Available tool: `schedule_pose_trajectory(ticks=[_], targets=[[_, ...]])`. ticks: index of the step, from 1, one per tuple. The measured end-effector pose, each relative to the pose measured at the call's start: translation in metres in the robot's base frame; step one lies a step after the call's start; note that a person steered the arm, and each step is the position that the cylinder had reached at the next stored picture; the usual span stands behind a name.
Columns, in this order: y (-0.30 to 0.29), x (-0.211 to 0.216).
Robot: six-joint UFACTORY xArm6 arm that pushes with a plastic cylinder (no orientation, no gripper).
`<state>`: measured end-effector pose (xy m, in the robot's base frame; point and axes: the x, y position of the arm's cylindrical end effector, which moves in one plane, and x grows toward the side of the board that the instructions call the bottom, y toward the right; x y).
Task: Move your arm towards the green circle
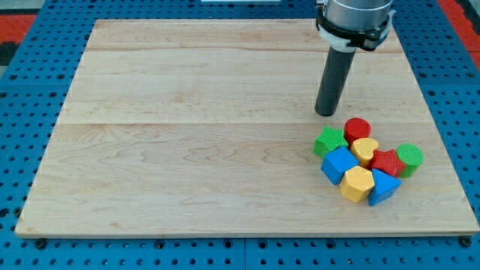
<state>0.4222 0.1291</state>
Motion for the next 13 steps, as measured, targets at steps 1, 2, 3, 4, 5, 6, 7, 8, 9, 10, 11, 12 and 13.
schedule_pose_trajectory(ticks=[1,2,3,4,5,6,7,8,9,10,11,12,13], targets=[[0.000,0.000],[0.014,0.000],[0.050,-0.015],[0.109,-0.016],[0.157,0.010],[0.206,0.045],[0.210,0.109],[0.168,0.136],[0.149,0.131],[0.149,0.121],[0.146,0.121],[0.149,0.119],[0.150,0.119]])
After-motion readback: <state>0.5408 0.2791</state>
